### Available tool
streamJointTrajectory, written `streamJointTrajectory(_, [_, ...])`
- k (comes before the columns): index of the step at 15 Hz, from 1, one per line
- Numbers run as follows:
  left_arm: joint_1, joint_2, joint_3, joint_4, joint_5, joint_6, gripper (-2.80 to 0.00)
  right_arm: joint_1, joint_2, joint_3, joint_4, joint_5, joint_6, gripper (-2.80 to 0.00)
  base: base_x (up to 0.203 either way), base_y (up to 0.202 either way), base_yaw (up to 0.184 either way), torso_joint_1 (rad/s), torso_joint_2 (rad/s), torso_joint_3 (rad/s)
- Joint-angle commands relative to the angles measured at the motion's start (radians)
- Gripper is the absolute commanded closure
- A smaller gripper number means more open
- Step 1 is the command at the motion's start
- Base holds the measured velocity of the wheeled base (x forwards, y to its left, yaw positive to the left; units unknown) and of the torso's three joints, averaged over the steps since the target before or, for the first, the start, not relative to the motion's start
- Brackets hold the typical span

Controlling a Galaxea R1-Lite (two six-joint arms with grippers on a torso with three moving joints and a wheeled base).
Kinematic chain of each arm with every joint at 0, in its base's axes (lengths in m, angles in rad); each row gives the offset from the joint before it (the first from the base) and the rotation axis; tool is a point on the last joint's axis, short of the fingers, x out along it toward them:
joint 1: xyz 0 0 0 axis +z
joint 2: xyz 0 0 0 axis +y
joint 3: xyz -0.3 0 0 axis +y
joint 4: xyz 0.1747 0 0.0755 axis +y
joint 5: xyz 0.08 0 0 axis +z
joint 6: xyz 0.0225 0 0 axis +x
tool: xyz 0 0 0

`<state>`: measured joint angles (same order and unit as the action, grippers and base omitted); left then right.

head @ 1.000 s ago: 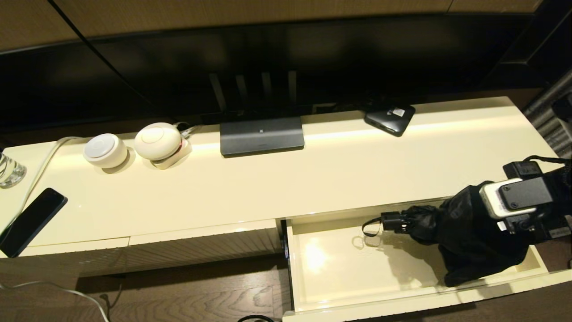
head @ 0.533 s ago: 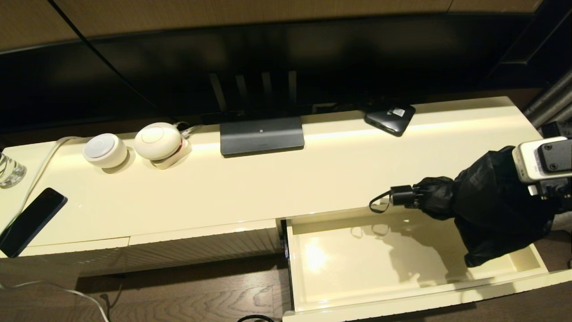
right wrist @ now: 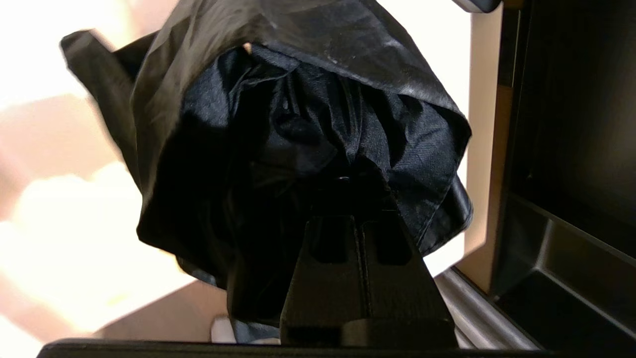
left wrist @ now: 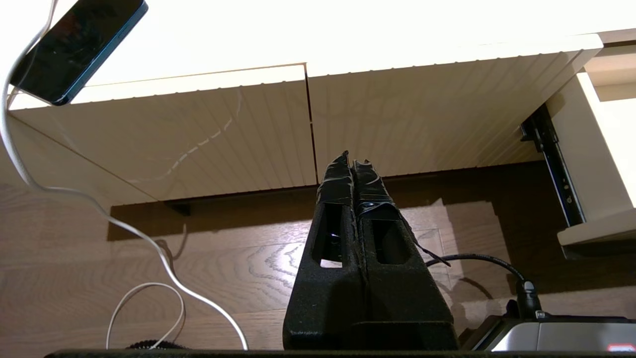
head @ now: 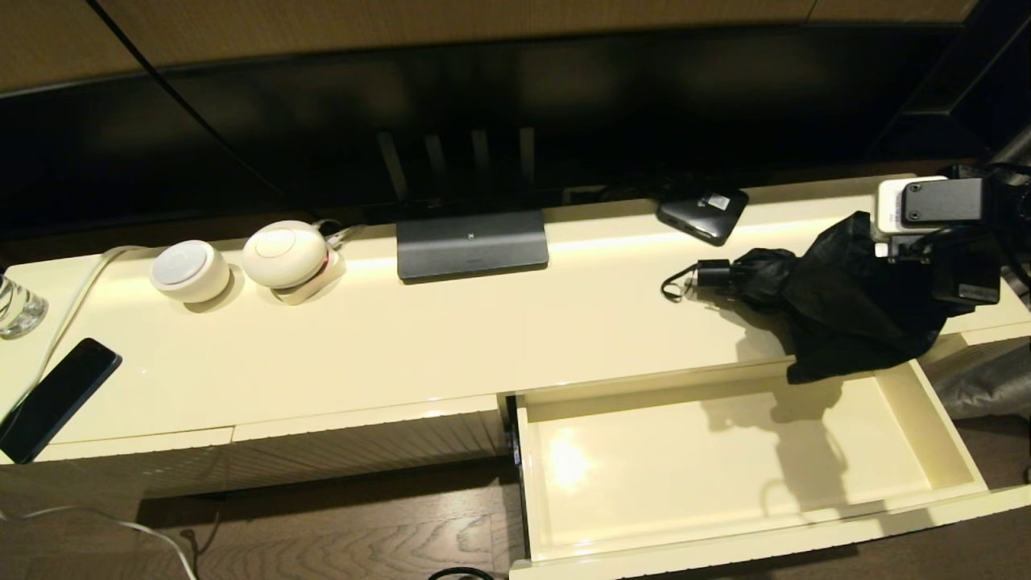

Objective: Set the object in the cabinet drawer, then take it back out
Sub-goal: Take the umbrella out of the drawer and put it on the table

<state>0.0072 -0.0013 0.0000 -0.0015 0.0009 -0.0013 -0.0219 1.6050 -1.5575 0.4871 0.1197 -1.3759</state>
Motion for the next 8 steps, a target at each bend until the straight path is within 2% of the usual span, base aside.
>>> streamJointTrajectory(1, [0.000,0.001,0.003,0.000,0.001,0.000,0.00,-0.001,0.131,-0.052,-0.057,0.000,0.027,0.00,0.000,0.000,0.000,0.000,0.00,0.000])
streamJointTrajectory(3, [0.000,0.001,0.003,0.000,0.001,0.000,0.00,0.000,0.182,-0.064,-0.153,0.000,0.044,0.00,0.000,0.000,0.000,0.000,0.00,0.000])
streamJointTrajectory(8, [0.000,0.001,0.003,0.000,0.001,0.000,0.00,0.002,0.219,-0.018,-0.275,0.001,0.045,0.00,0.000,0.000,0.000,0.000,0.00,0.000])
